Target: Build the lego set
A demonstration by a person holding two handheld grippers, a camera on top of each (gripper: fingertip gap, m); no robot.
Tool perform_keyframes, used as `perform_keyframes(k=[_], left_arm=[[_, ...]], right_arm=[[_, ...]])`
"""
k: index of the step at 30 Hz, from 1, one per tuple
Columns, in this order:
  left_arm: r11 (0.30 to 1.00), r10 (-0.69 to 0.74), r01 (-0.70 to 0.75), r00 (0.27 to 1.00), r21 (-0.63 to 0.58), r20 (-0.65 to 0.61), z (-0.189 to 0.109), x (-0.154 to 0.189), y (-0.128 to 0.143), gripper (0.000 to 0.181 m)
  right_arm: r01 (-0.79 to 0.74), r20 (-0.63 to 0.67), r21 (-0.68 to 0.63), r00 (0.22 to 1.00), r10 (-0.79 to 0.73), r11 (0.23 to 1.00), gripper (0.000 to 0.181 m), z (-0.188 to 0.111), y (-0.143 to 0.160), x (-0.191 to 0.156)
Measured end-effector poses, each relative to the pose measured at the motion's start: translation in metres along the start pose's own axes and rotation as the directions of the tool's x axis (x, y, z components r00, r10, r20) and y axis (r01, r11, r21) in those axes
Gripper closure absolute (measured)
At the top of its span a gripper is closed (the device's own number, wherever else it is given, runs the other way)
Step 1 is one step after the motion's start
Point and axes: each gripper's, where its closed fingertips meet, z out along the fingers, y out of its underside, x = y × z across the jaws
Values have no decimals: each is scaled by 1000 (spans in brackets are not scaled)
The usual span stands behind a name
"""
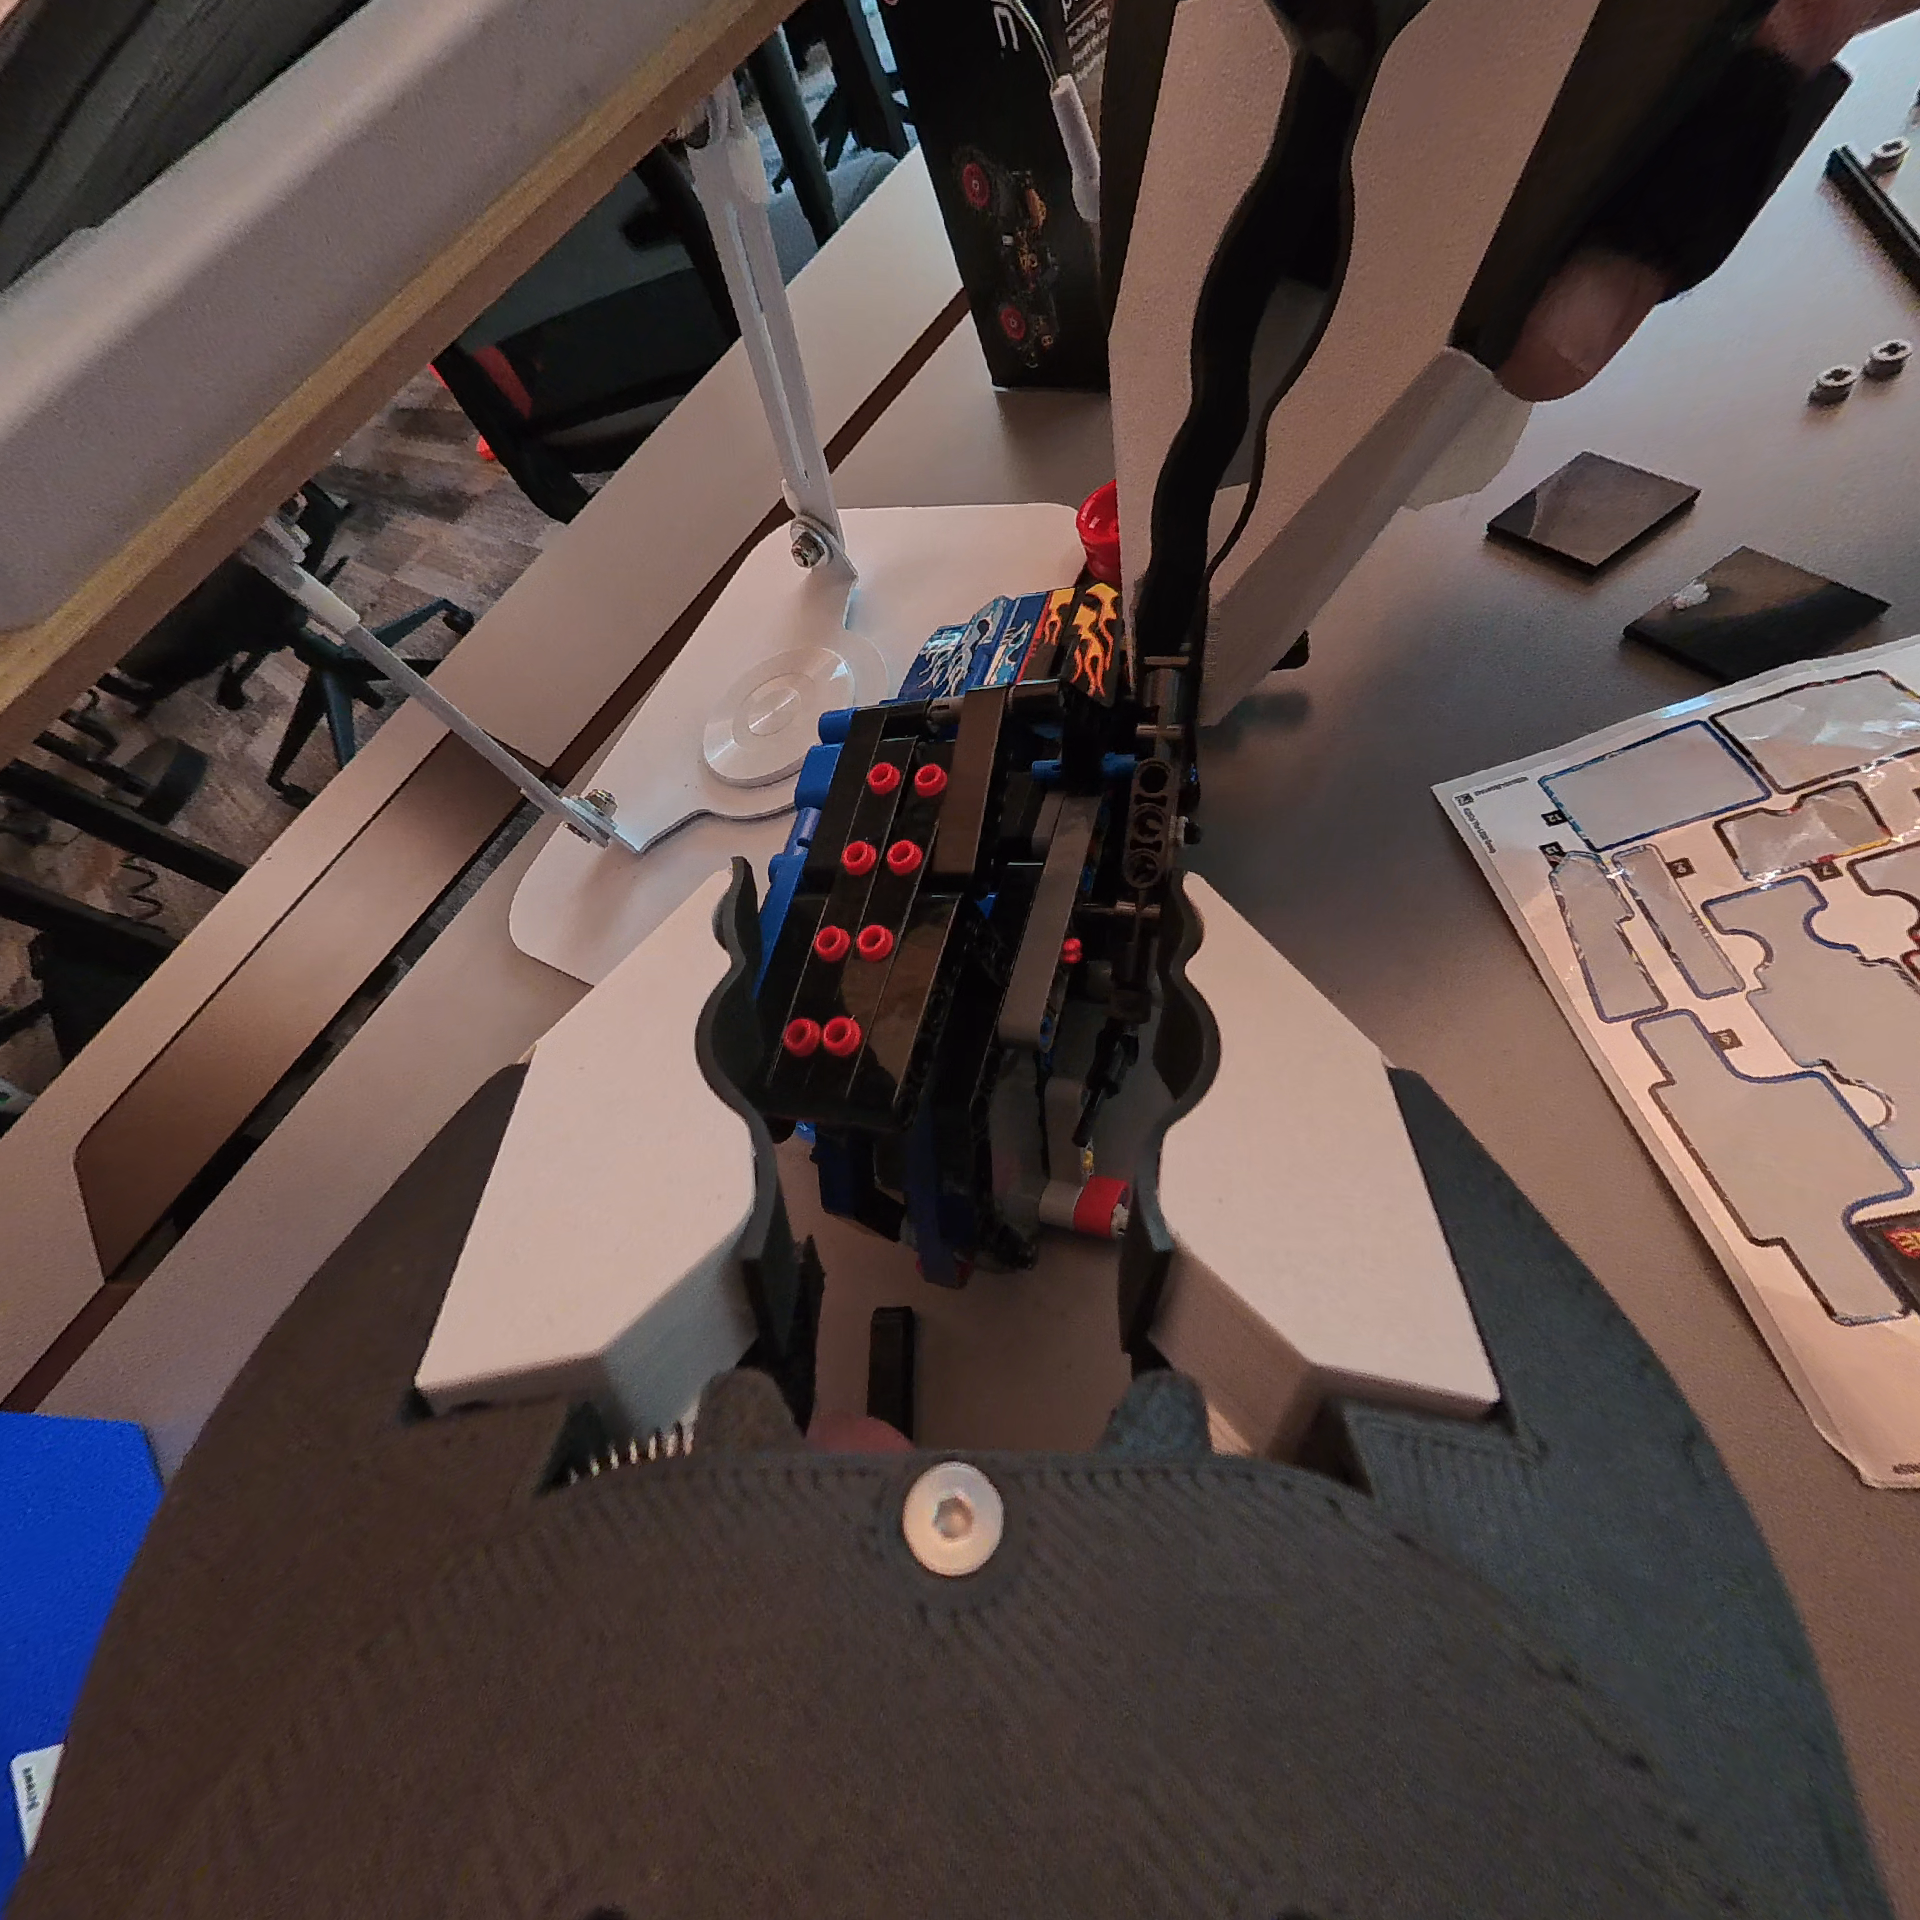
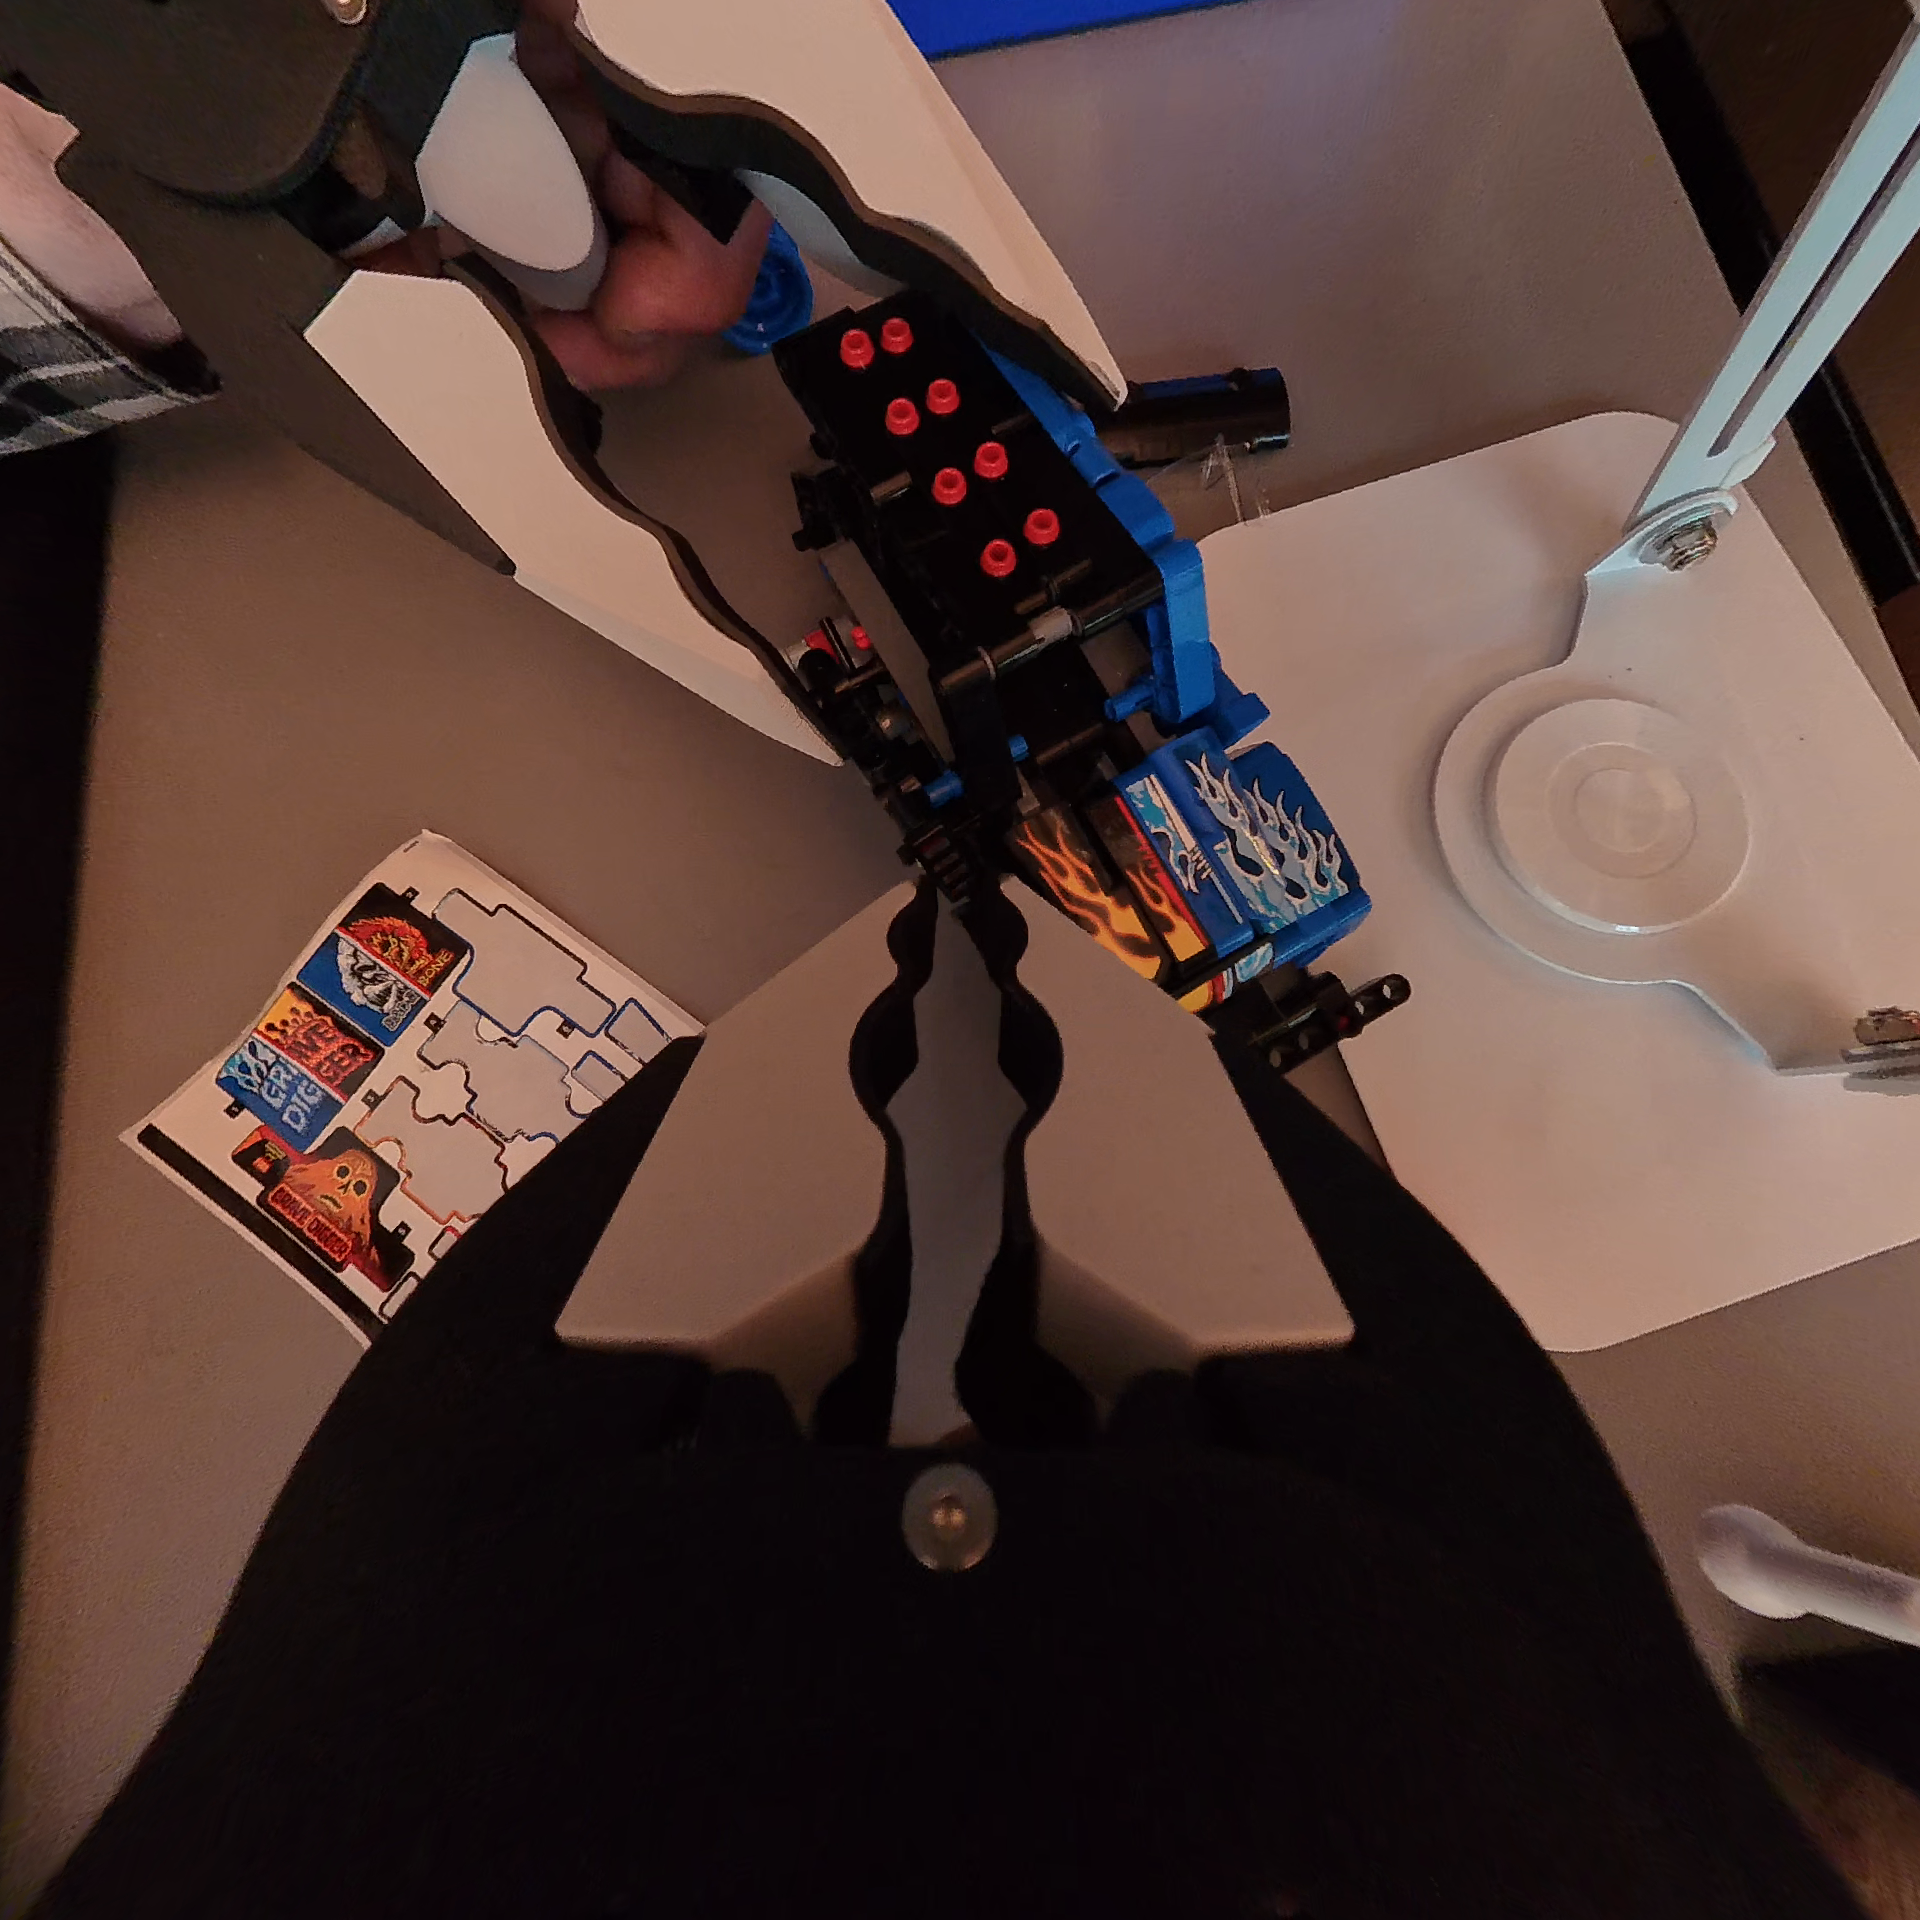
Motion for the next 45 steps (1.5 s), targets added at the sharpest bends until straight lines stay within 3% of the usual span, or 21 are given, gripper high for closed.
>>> perform_keyframes(k=[24,39,41,43,45], left_arm=[[999,-39,39,999,36,4,-1,-2,-1,106],[996,-61,60,998,65,4,-2,-3,-1,106],[996,-59,59,998,63,3,-2,-3,-1,106],[996,-57,57,998,67,1,-2,-3,-1,106],[996,-51,51,999,71,-1,-2,-3,-1,106]], right_arm=[[42,-37,5,998,-41,999,174,-1,-1,3],[271,-99,-70,956,-277,960,139,-8,6,-3],[284,-122,-19,951,-284,959,138,-14,-6,-5],[267,-175,-35,947,-269,963,115,-10,-3,7],[246,-194,-55,948,-252,968,105,0,5,15]])
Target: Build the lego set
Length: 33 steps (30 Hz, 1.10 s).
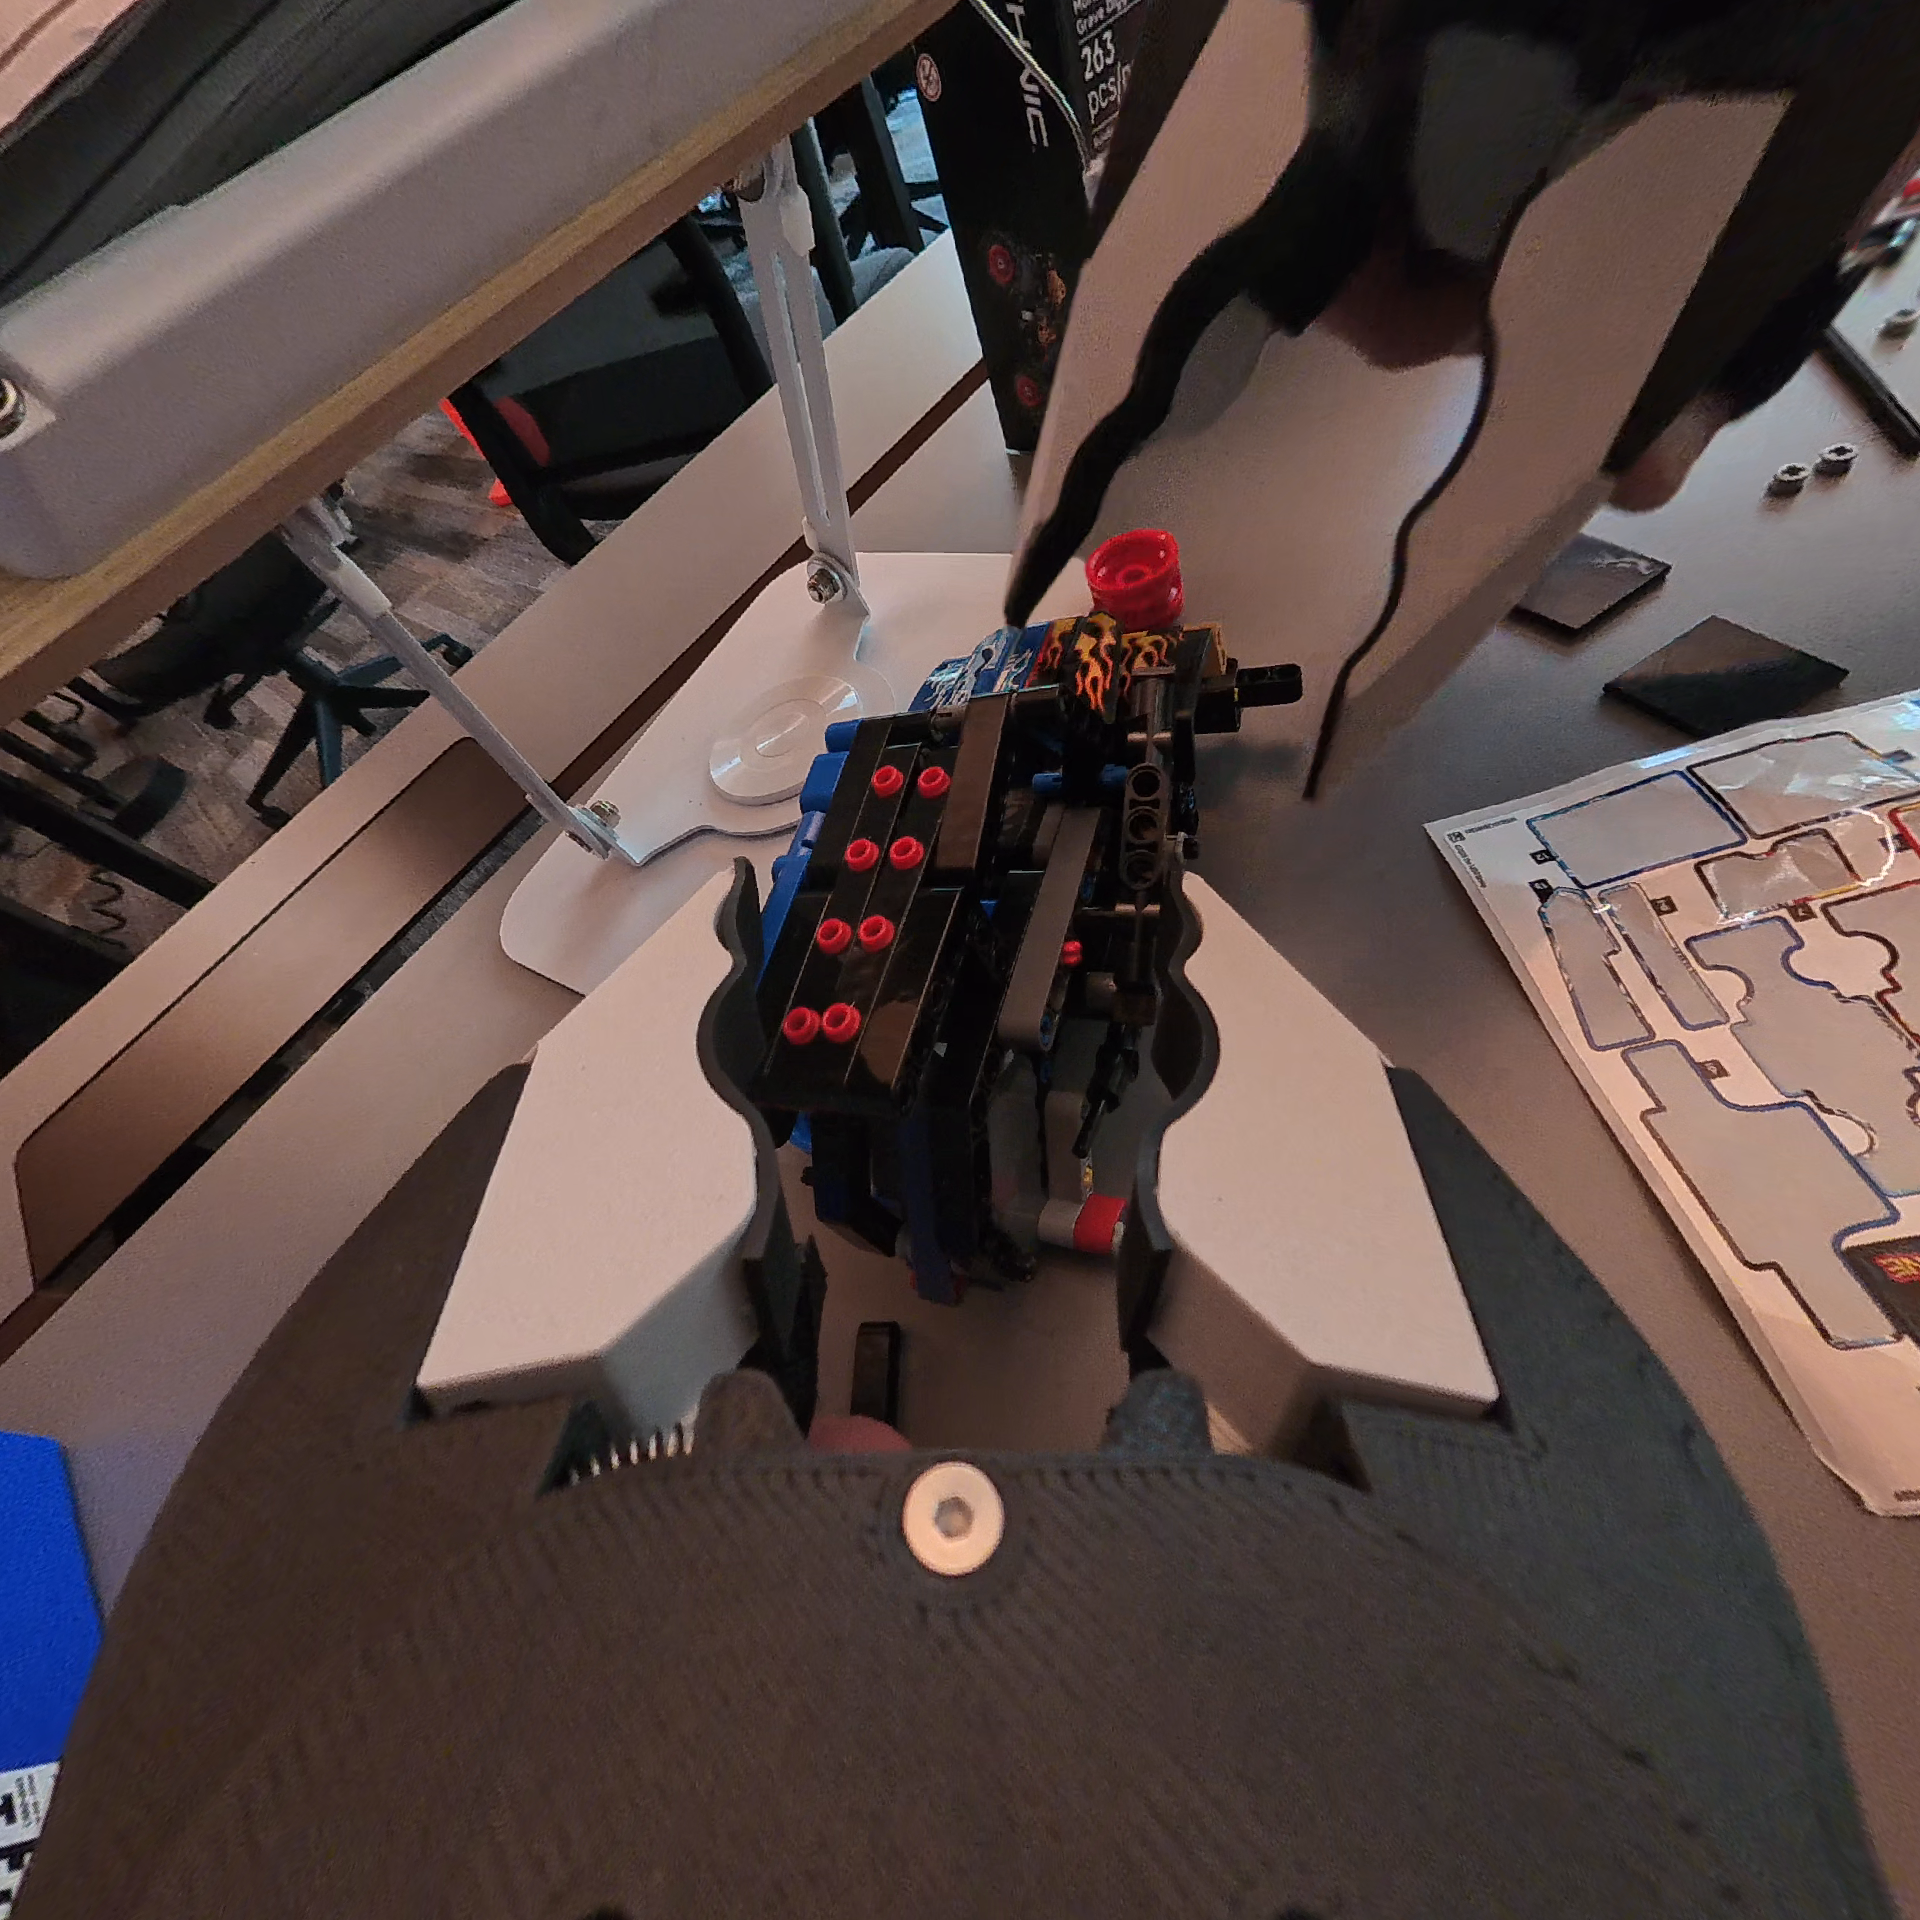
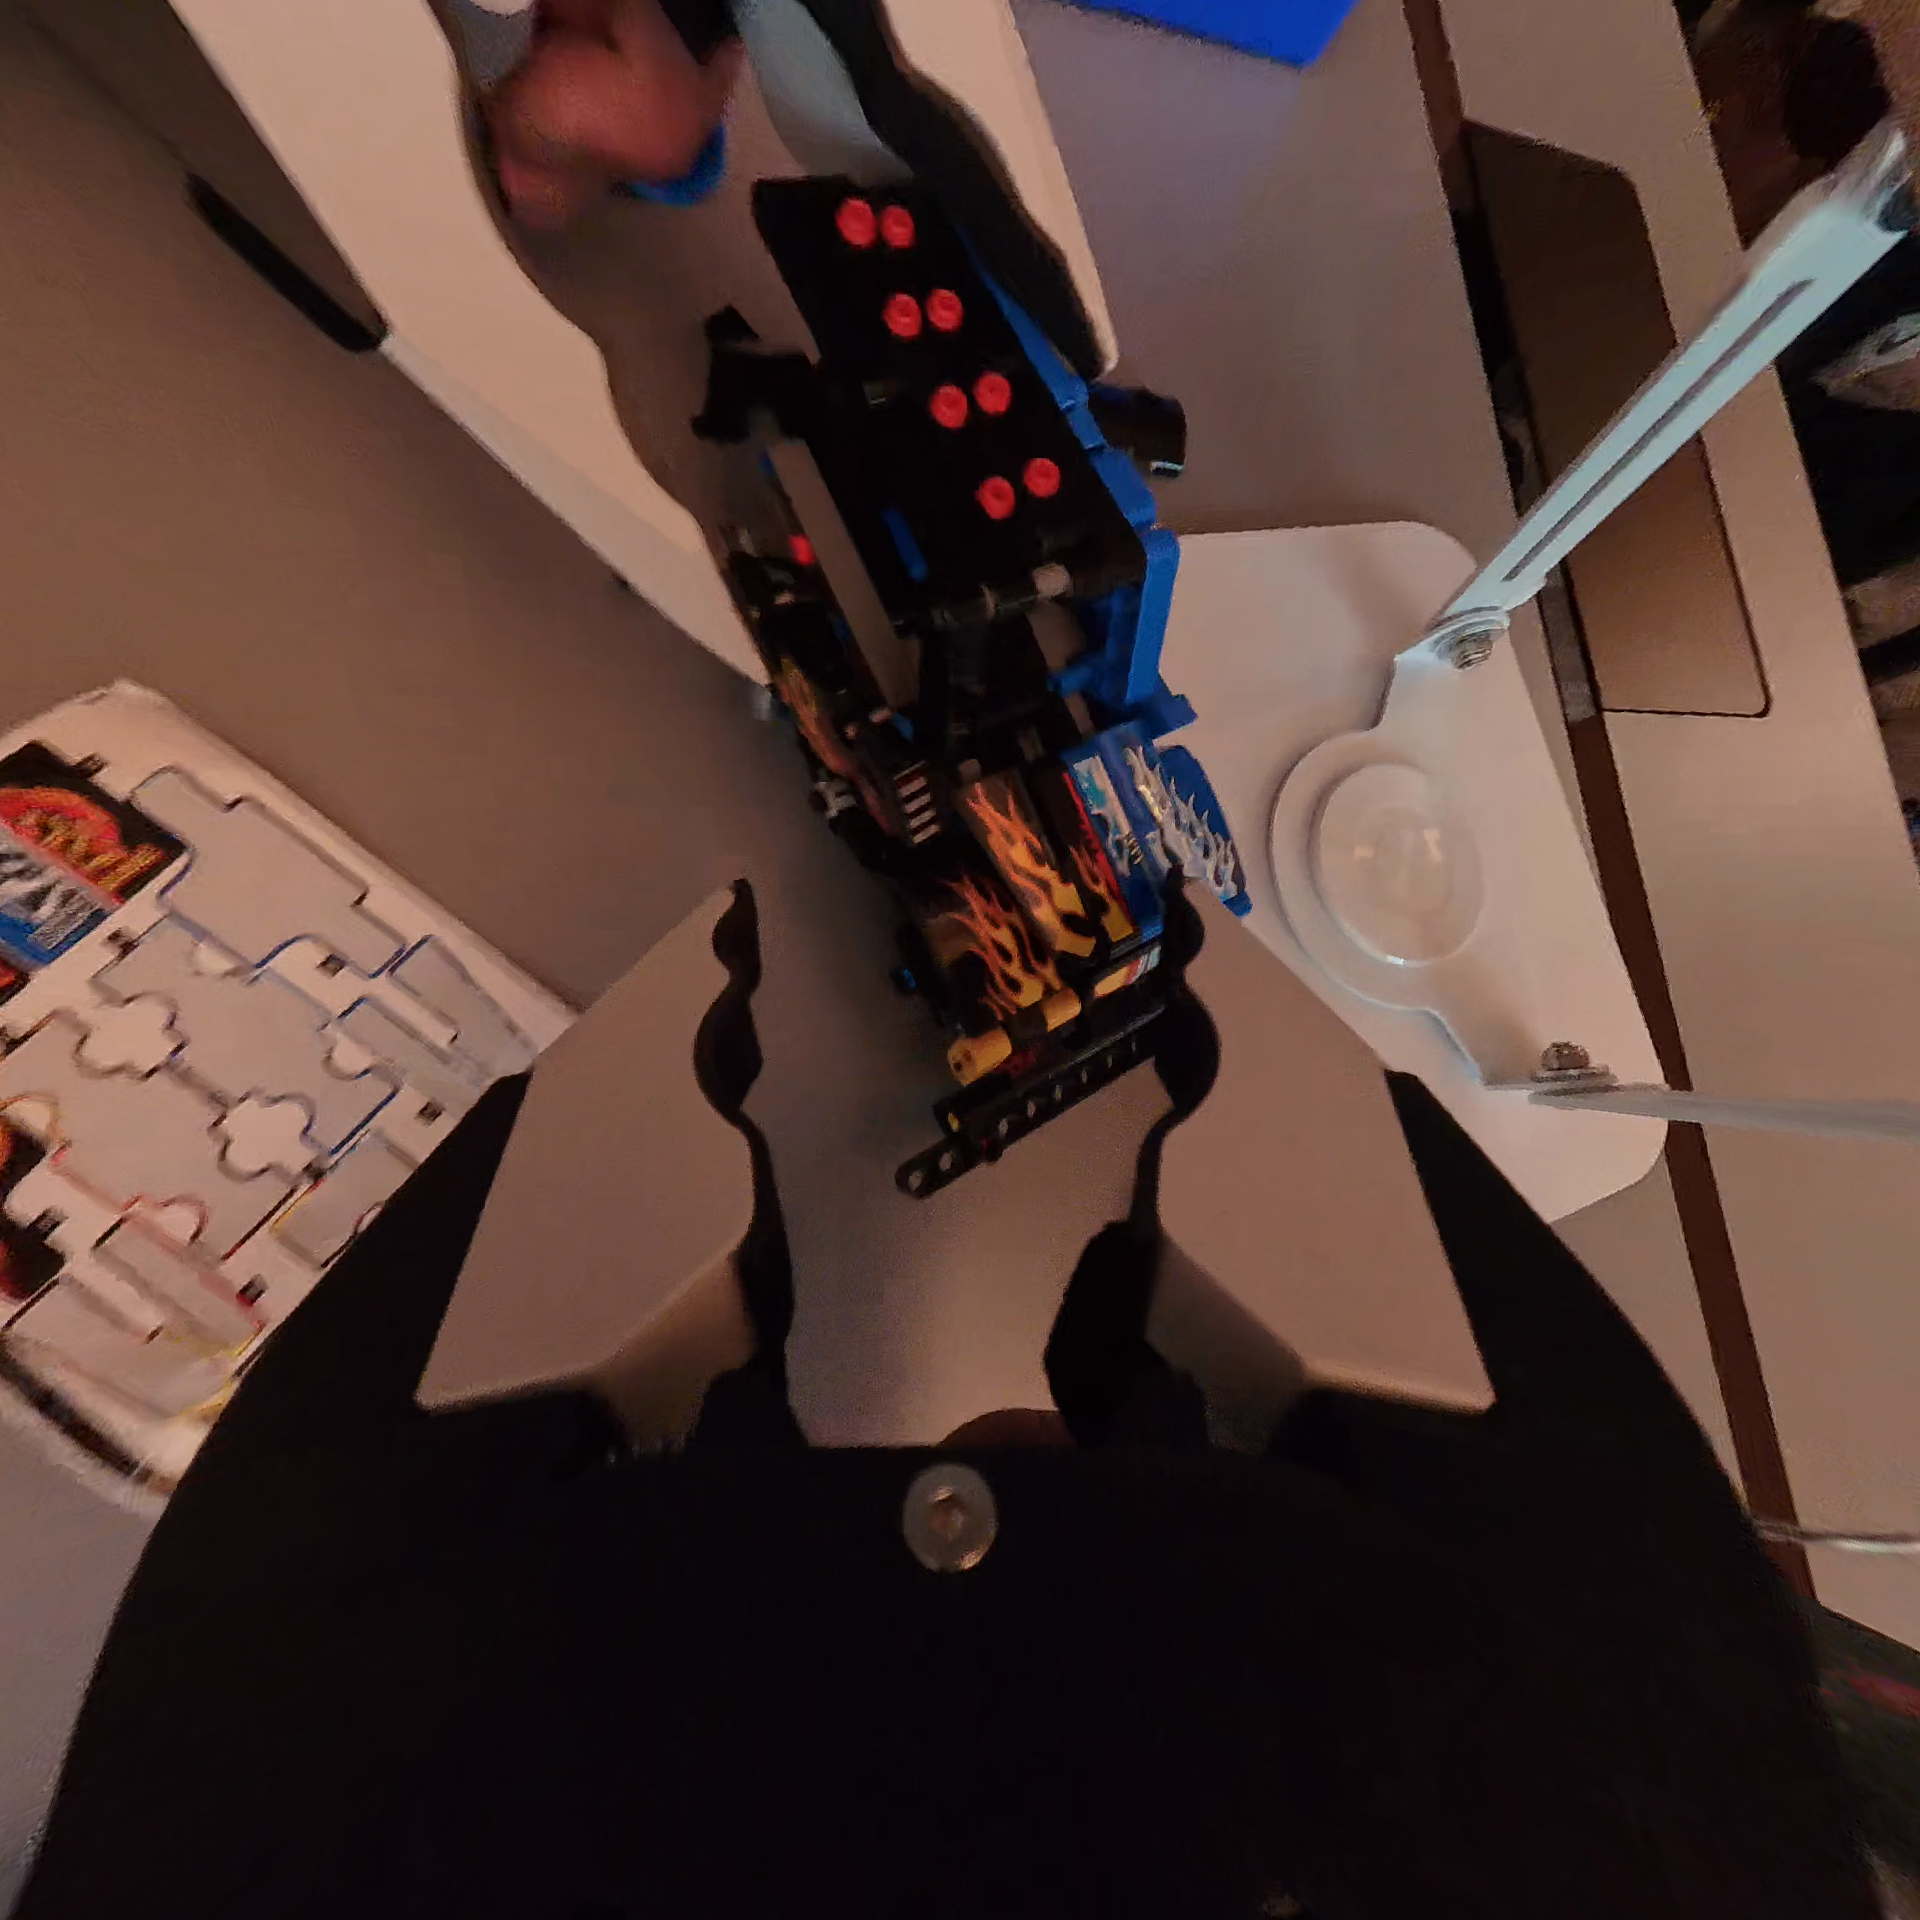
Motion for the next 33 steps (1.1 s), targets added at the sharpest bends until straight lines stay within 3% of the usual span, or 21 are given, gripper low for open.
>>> perform_keyframes(k=[5,12,33], left_arm=[[1000,12,-12,1000,4,-2,0,1,0,106],[1000,17,-17,1000,11,1,0,1,0,106],[1000,9,-9,1000,10,-17,-2,2,-1,107]], right_arm=[[-18,-39,74,999,21,997,122,7,-7,10],[-22,-51,82,998,26,996,113,14,-7,11],[-23,-65,99,997,29,995,116,18,-5,13]])
